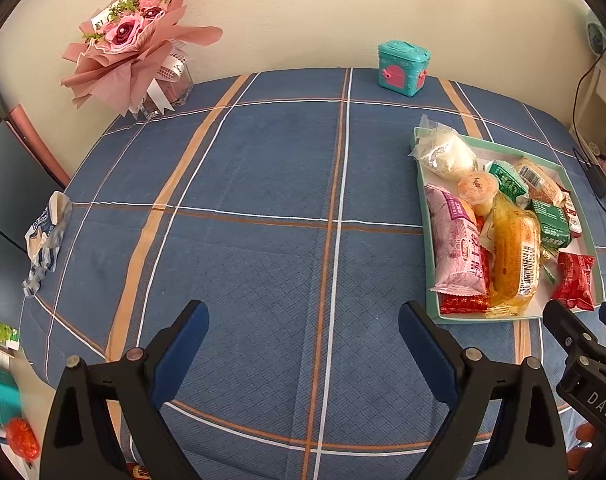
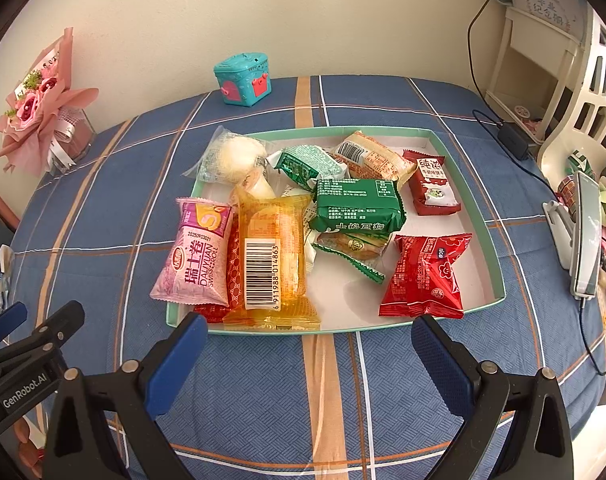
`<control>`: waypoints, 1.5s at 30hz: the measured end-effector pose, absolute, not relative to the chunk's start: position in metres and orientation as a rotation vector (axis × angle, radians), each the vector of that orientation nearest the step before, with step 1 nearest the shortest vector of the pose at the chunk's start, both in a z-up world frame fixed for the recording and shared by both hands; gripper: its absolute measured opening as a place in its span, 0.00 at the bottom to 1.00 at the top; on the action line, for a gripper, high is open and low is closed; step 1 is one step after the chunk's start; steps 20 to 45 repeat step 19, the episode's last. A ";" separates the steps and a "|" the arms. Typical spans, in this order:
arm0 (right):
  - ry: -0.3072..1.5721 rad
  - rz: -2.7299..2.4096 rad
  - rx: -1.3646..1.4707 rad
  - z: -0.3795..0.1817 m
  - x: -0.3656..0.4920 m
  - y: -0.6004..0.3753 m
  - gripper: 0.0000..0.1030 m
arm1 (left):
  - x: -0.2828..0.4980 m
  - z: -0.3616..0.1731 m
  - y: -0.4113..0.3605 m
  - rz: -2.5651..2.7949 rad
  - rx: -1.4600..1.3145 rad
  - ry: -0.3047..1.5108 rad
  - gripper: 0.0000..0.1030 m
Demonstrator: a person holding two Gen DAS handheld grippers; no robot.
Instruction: Organize snacks
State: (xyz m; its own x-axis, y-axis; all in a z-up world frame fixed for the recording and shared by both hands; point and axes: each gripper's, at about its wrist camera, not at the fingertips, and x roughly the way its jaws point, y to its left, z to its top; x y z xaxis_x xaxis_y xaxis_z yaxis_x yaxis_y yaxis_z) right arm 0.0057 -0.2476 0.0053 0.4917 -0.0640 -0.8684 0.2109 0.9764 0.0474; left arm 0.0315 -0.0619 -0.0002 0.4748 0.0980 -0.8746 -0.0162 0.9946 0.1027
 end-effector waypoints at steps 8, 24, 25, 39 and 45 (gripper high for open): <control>1.046 -0.162 0.150 0.005 0.006 -0.247 1.00 | 0.031 0.001 -0.060 0.101 0.098 1.068 0.93; 1.046 -0.162 0.148 0.005 0.006 -0.247 1.00 | 0.030 0.001 -0.062 0.098 0.112 1.062 0.93; 1.046 -0.162 0.148 0.005 0.006 -0.247 1.00 | 0.030 0.001 -0.062 0.098 0.112 1.062 0.93; 1.046 -0.162 0.148 0.005 0.006 -0.247 1.00 | 0.030 0.001 -0.062 0.098 0.112 1.062 0.93; 1.046 -0.162 0.148 0.005 0.006 -0.247 1.00 | 0.030 0.001 -0.062 0.098 0.112 1.062 0.93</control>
